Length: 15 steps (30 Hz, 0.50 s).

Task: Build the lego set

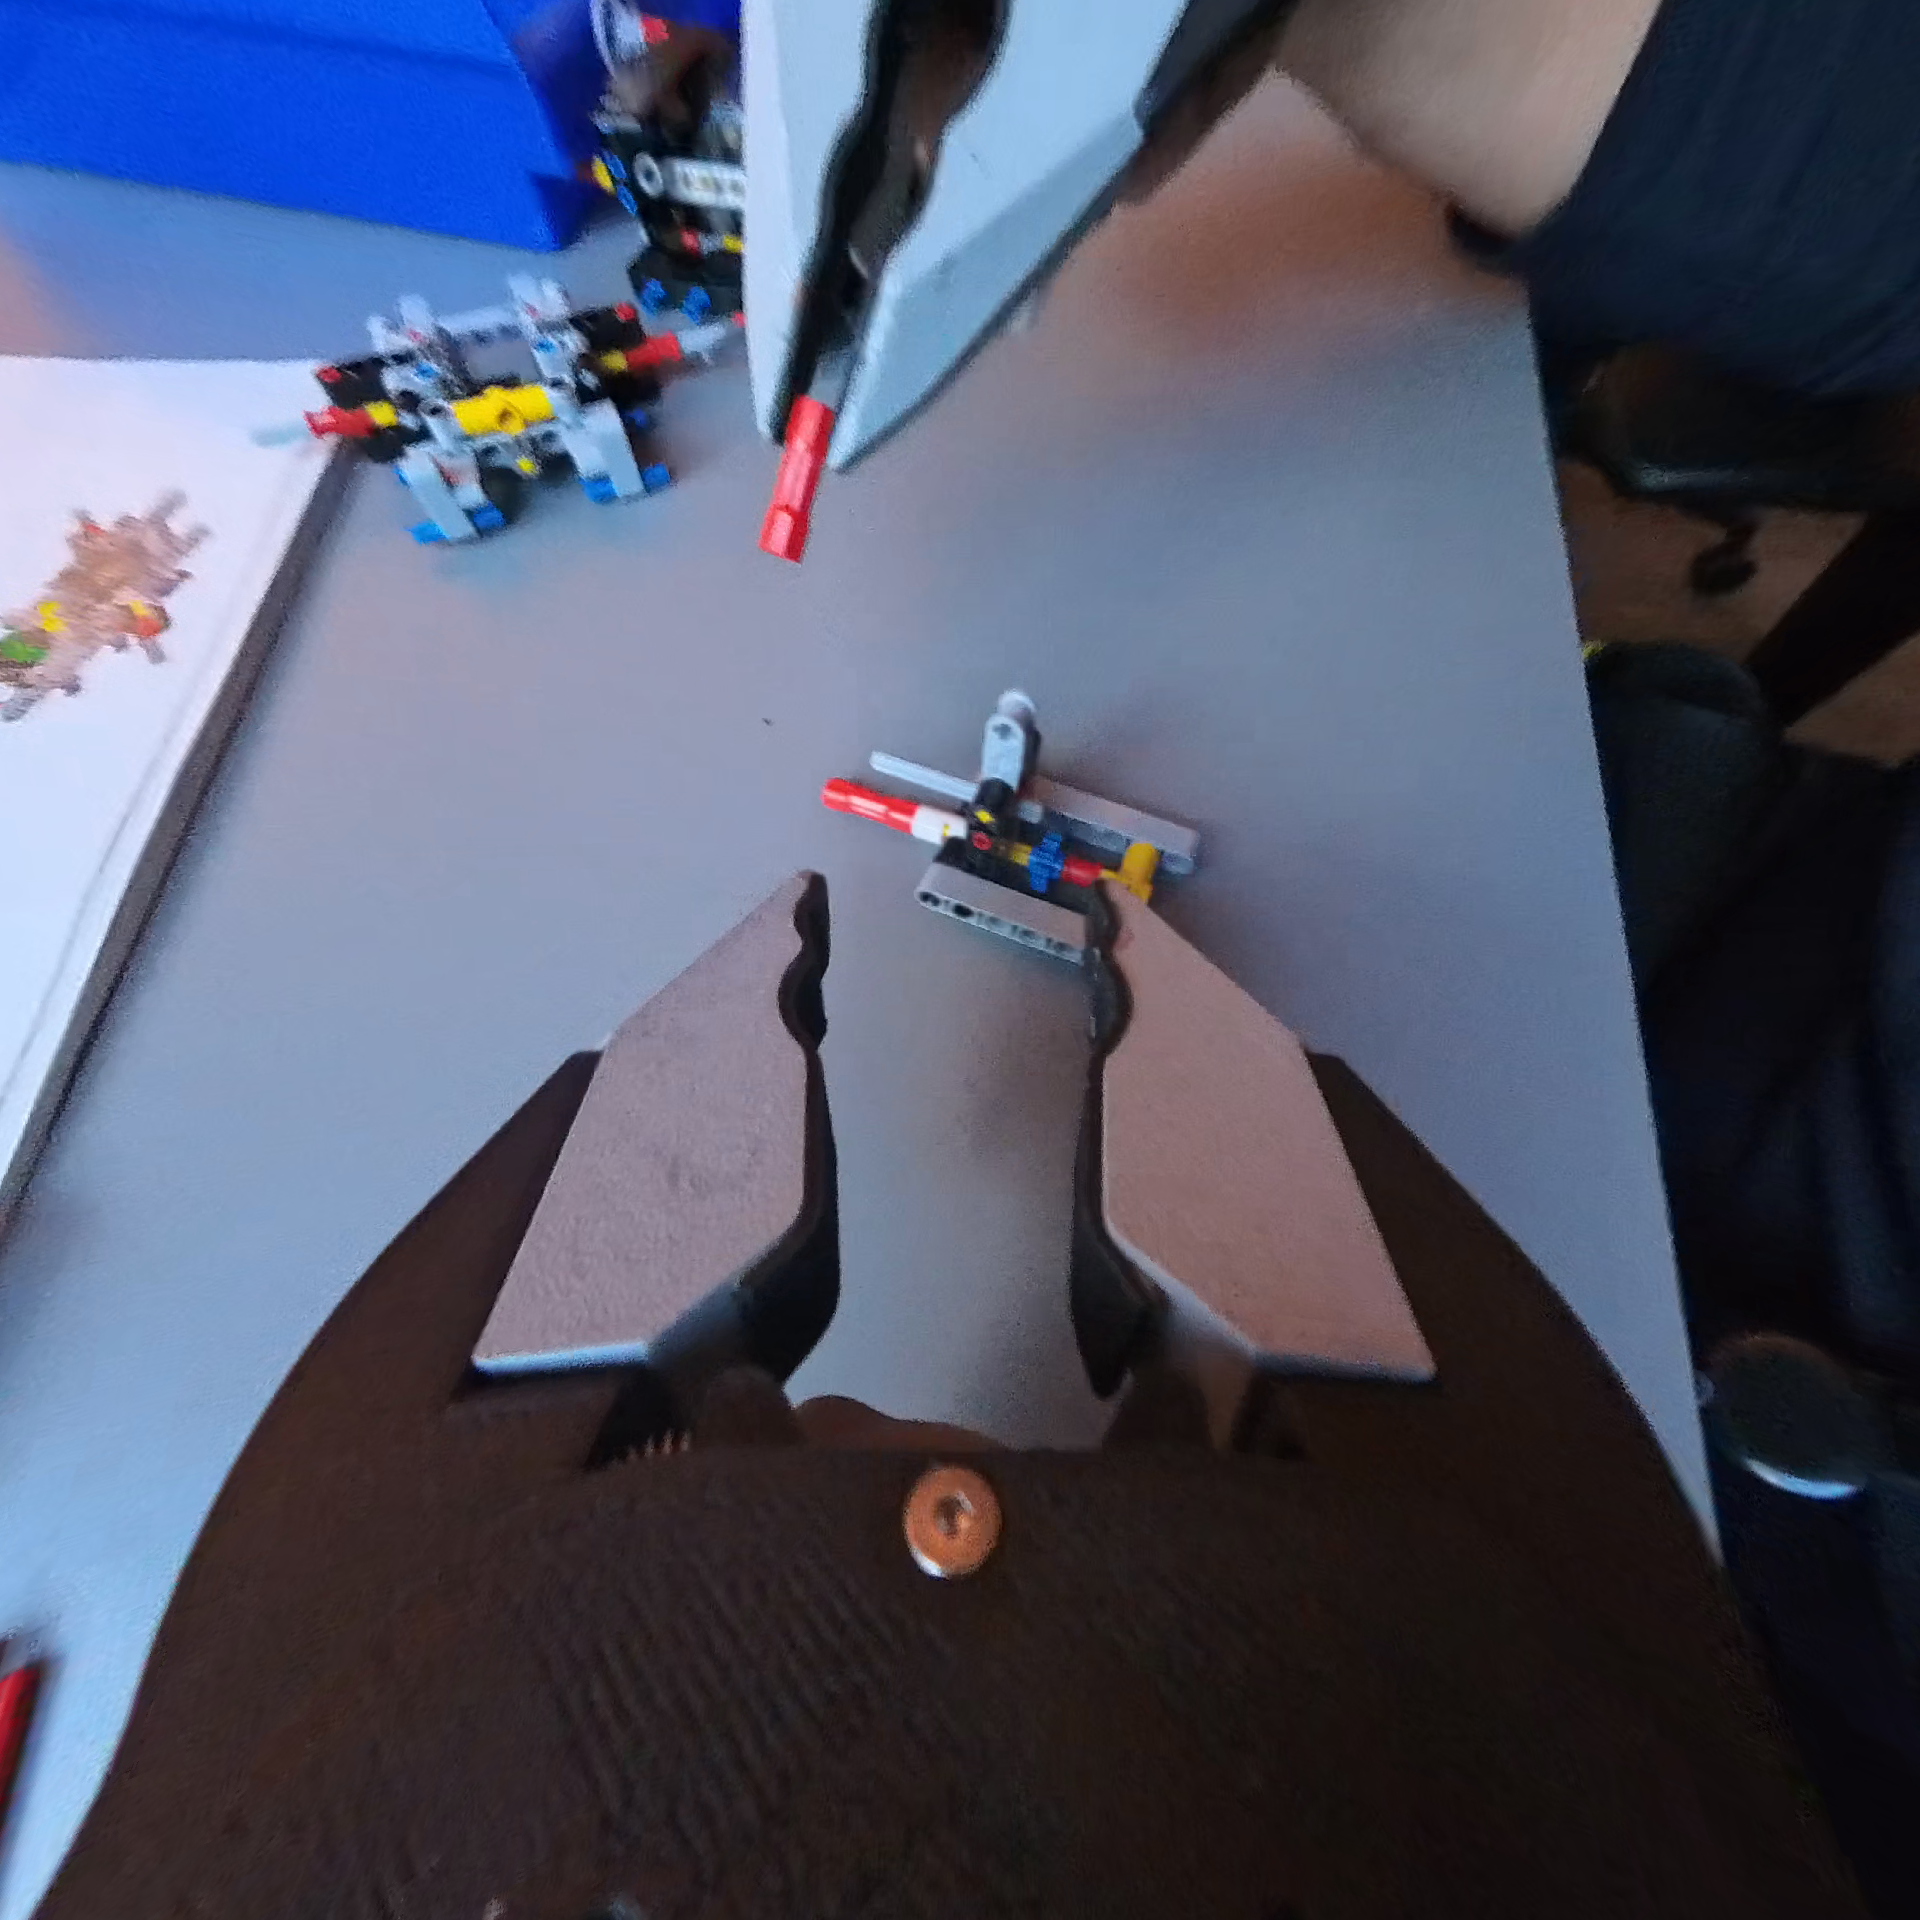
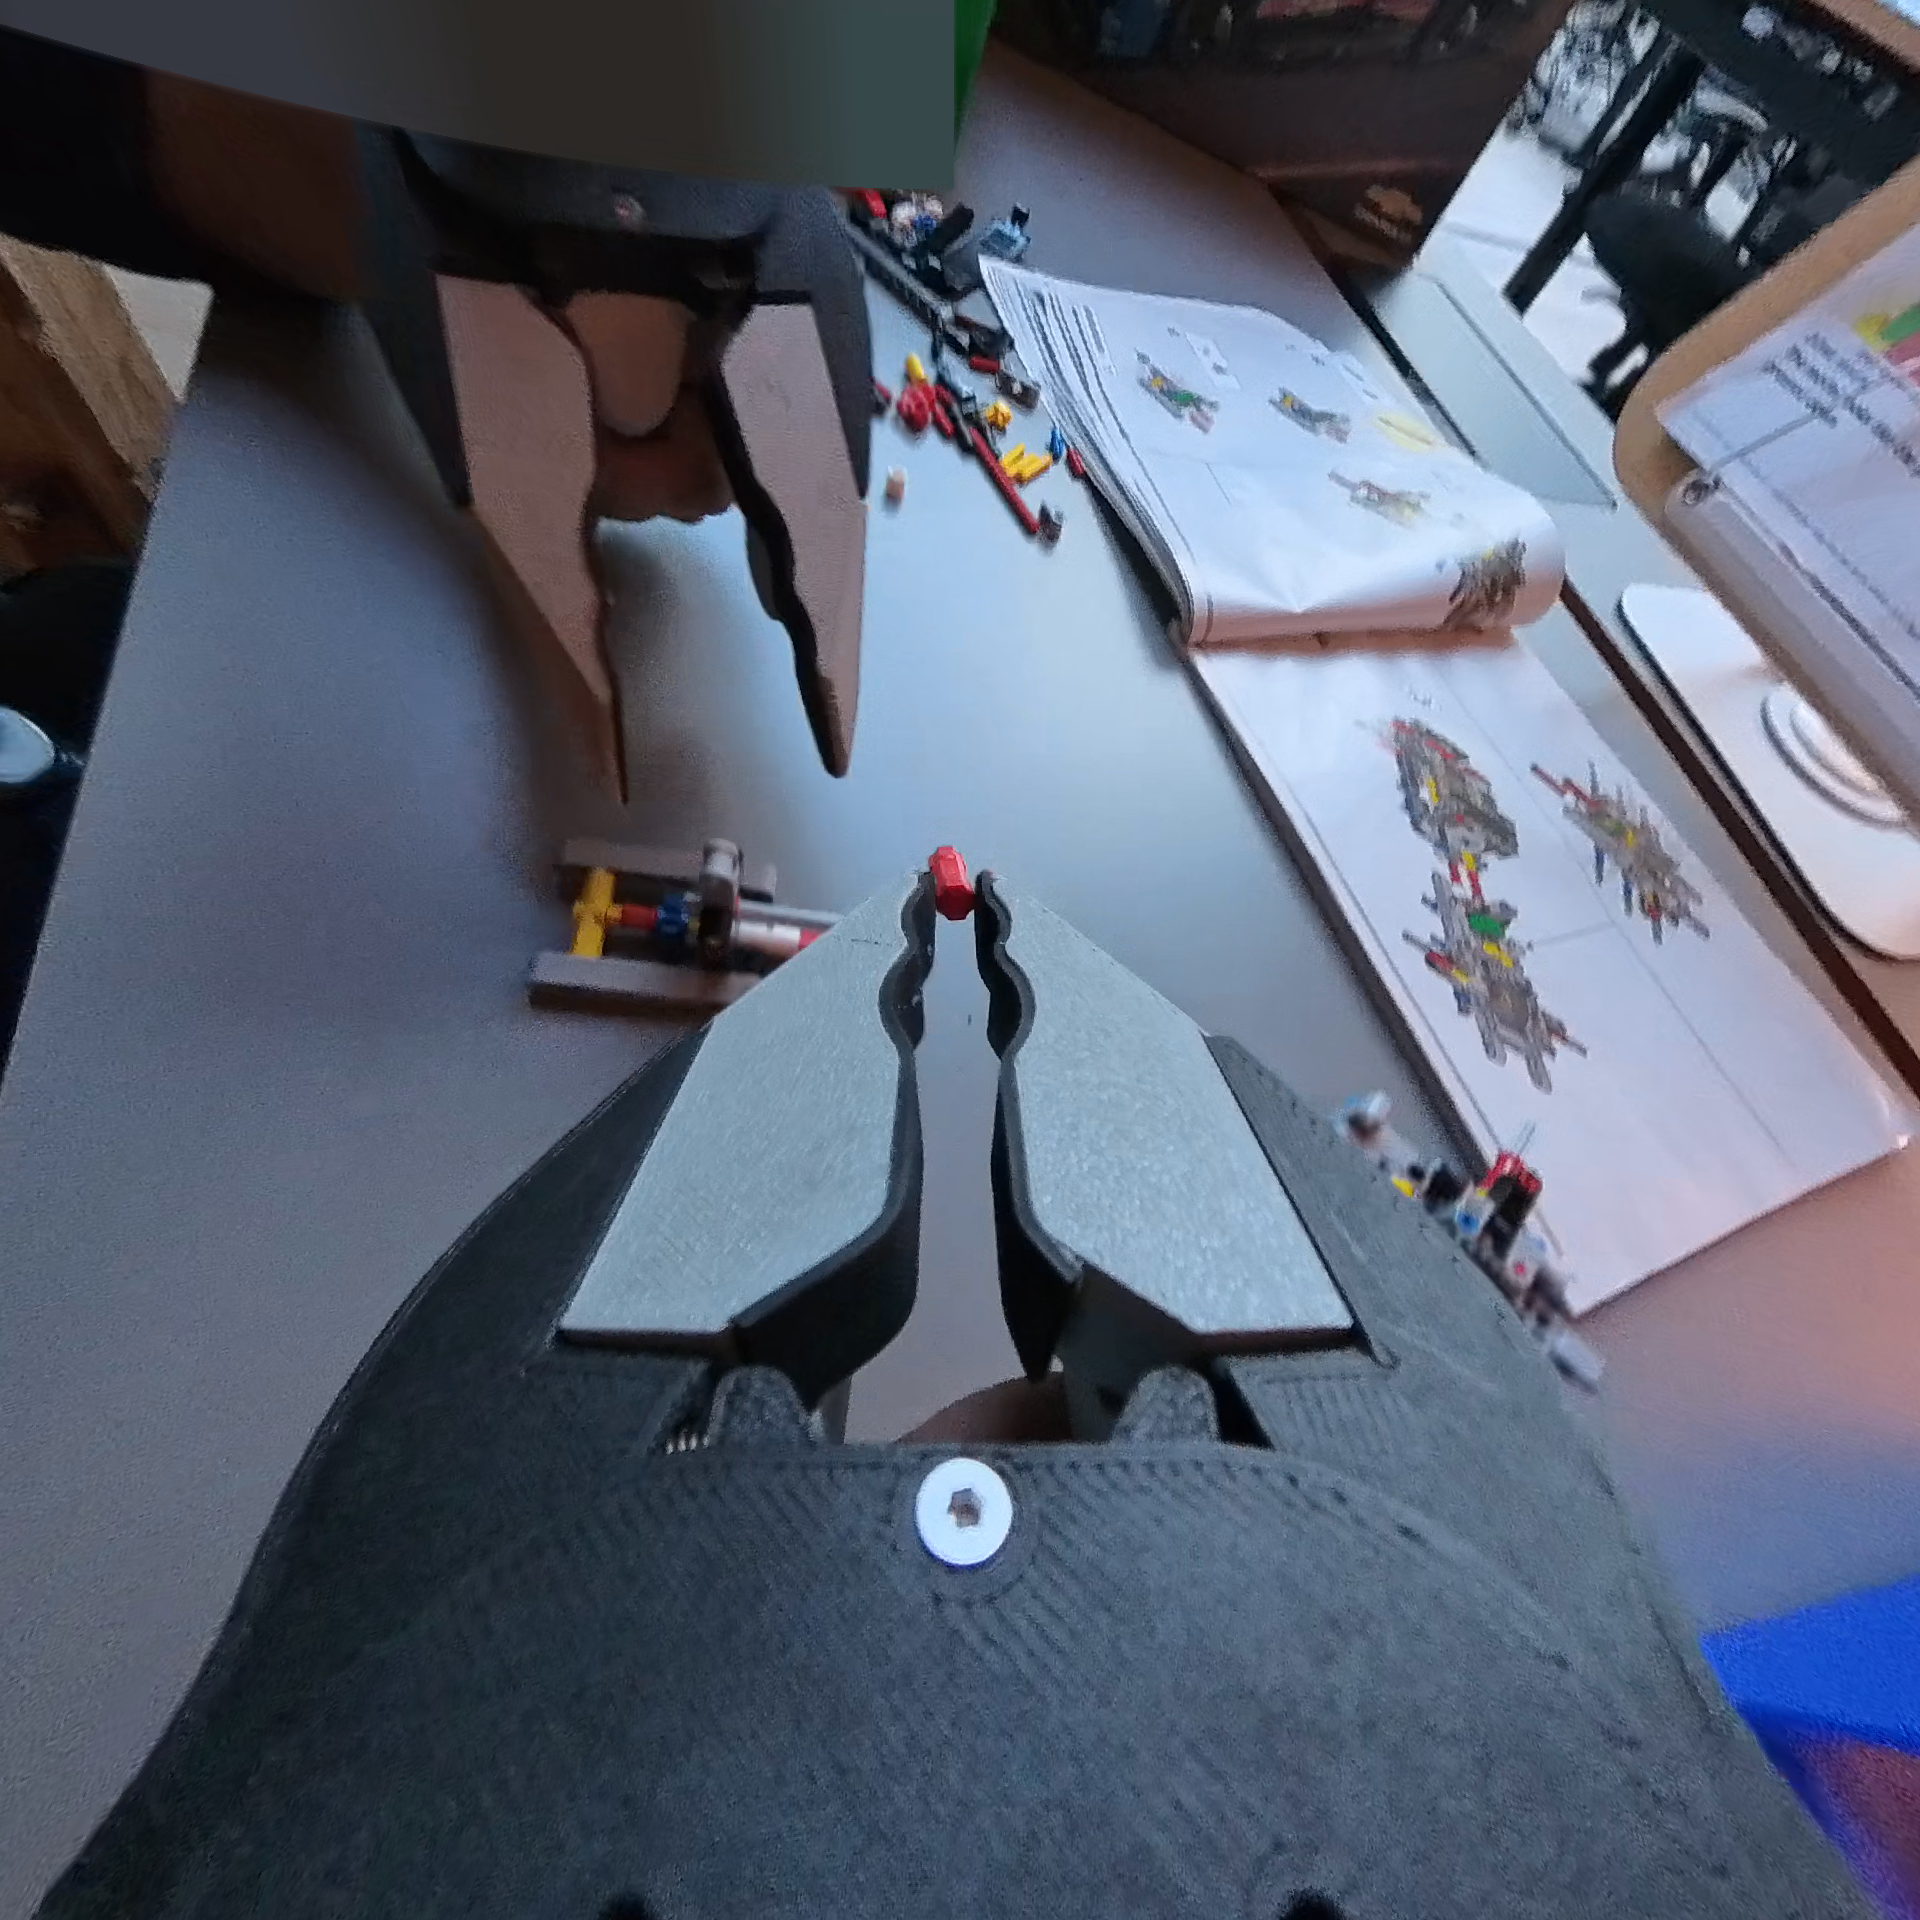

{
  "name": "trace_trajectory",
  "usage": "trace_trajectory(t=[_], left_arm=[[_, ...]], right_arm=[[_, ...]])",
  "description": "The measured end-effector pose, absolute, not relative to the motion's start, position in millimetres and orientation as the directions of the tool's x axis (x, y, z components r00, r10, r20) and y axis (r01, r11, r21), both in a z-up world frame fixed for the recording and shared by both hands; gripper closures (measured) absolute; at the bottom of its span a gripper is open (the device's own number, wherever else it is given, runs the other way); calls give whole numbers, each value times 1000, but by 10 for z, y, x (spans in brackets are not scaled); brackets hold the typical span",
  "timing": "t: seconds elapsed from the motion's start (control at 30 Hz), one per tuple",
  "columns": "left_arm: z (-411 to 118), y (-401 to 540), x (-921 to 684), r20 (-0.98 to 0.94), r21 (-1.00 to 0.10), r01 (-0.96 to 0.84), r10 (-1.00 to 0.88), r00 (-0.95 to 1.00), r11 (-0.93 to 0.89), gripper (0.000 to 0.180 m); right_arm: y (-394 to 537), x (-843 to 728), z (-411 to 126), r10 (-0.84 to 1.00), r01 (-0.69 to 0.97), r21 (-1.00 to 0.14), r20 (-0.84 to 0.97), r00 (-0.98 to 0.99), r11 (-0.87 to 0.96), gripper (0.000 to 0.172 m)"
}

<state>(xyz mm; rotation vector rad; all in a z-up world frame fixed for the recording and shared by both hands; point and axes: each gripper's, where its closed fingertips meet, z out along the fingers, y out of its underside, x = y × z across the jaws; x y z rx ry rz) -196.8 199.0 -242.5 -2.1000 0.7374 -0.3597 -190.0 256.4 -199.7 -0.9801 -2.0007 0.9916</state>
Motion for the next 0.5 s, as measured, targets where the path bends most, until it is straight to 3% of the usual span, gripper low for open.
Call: trace_trajectory(t=[0.23, 0.5], left_arm=[[-2675, 2053, -1950, -69, -740, -444, -600, 797, -505, 137], [-2631, 2150, -2524, -221, -704, -482, -484, 847, -522, 150]], right_arm=[[2344, -1635, -2327, 830, 413, -802, 174, -530, 432, 168], [1719, -1652, -2387, 771, 362, -843, 92, -630, 397, 167]])
